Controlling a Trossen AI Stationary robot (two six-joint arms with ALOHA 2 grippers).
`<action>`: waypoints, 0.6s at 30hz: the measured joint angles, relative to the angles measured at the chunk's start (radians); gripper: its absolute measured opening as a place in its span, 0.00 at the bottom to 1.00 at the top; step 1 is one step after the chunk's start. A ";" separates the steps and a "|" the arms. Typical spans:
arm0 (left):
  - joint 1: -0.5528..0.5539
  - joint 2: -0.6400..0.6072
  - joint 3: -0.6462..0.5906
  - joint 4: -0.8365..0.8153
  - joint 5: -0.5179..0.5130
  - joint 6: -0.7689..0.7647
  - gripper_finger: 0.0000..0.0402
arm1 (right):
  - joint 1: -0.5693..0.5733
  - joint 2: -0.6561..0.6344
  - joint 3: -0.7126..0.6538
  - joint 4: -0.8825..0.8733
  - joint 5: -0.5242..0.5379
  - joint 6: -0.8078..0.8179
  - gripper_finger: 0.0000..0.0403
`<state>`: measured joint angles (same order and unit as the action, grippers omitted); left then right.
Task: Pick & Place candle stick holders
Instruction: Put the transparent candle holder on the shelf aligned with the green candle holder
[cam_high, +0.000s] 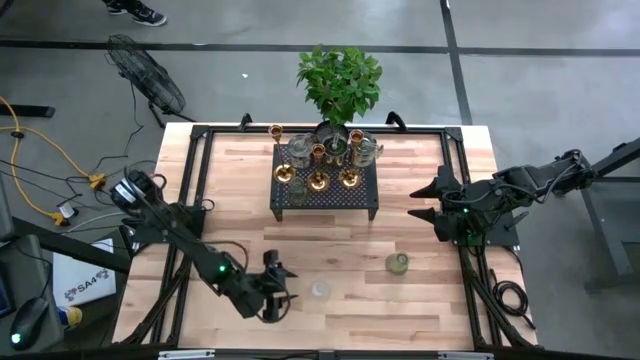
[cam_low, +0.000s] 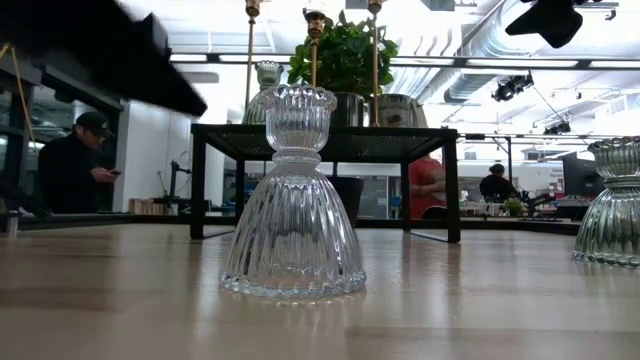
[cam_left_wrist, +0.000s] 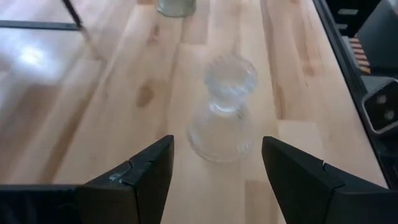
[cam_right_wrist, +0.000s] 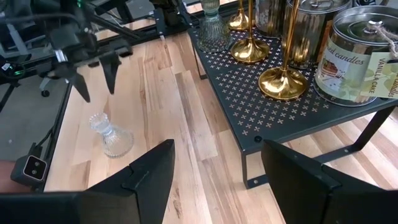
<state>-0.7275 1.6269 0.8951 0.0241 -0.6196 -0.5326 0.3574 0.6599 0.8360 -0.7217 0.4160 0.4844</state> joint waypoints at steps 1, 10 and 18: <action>-0.002 0.018 0.000 0.014 0.001 -0.003 0.59 | 0.000 0.000 0.000 0.000 0.000 0.000 0.58; -0.026 0.164 -0.001 0.188 -0.015 0.033 0.59 | 0.000 0.000 0.000 0.000 0.000 0.000 0.58; -0.026 0.258 -0.001 0.395 -0.097 0.113 0.59 | 0.000 0.000 0.000 0.000 0.000 0.000 0.58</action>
<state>-0.7539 1.8846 0.8944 0.4188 -0.7165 -0.4193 0.3575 0.6598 0.8359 -0.7219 0.4160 0.4845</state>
